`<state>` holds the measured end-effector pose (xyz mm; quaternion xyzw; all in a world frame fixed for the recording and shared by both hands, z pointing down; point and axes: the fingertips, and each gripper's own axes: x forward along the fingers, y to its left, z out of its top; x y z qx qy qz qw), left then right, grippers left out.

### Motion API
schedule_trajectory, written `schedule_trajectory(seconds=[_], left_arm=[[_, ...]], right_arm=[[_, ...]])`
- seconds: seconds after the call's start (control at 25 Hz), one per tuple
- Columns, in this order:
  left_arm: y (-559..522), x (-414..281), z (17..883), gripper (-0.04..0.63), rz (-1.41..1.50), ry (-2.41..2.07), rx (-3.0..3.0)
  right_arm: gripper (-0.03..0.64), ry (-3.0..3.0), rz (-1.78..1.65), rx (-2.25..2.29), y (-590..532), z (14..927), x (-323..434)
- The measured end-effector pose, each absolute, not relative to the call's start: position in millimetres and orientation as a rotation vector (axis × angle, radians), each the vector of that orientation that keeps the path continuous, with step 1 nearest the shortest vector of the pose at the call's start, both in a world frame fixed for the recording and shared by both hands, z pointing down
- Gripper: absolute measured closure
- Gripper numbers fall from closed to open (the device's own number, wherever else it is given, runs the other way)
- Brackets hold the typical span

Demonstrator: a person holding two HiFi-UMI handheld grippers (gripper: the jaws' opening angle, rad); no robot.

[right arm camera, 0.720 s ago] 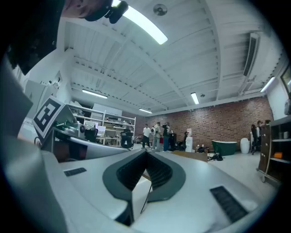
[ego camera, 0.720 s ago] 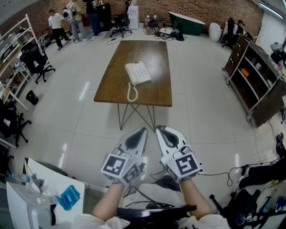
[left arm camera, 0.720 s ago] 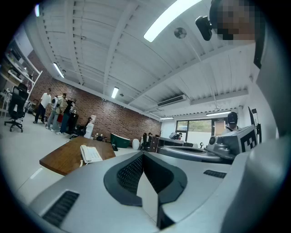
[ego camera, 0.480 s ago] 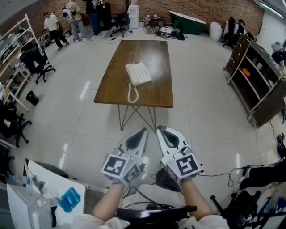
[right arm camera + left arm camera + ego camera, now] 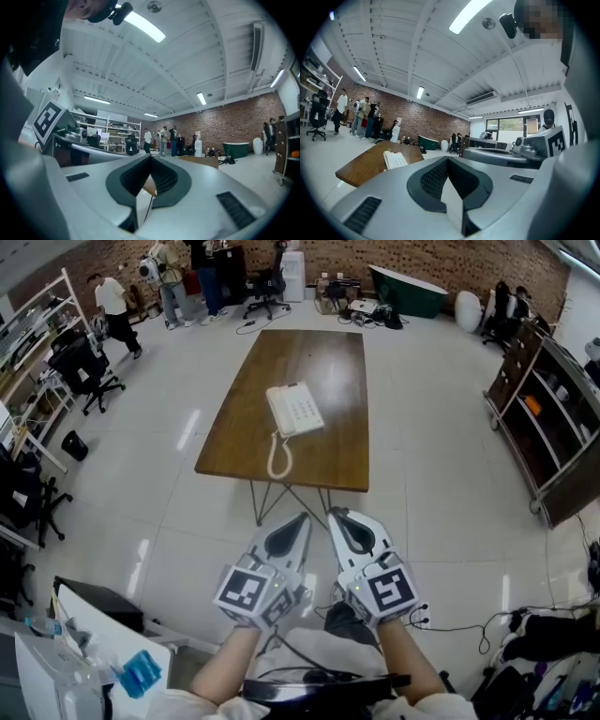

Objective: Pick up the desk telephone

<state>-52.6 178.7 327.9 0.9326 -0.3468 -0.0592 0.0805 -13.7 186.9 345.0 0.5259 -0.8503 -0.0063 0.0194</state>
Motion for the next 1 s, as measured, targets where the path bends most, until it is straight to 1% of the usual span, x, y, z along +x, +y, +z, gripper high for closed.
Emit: schedule_trajectory(seconds=[0.48, 1.0], left_arm=[[101, -4, 335, 0.594, -0.146, -1.114, 2.719], [40, 23, 344, 0.594, -0.122, -1.277, 2.649]], right_arm=[[0.617, -2.677, 0.039, 1.512, 107, 352, 30], [0.617, -2.765, 0.079, 1.397, 48, 356, 60]])
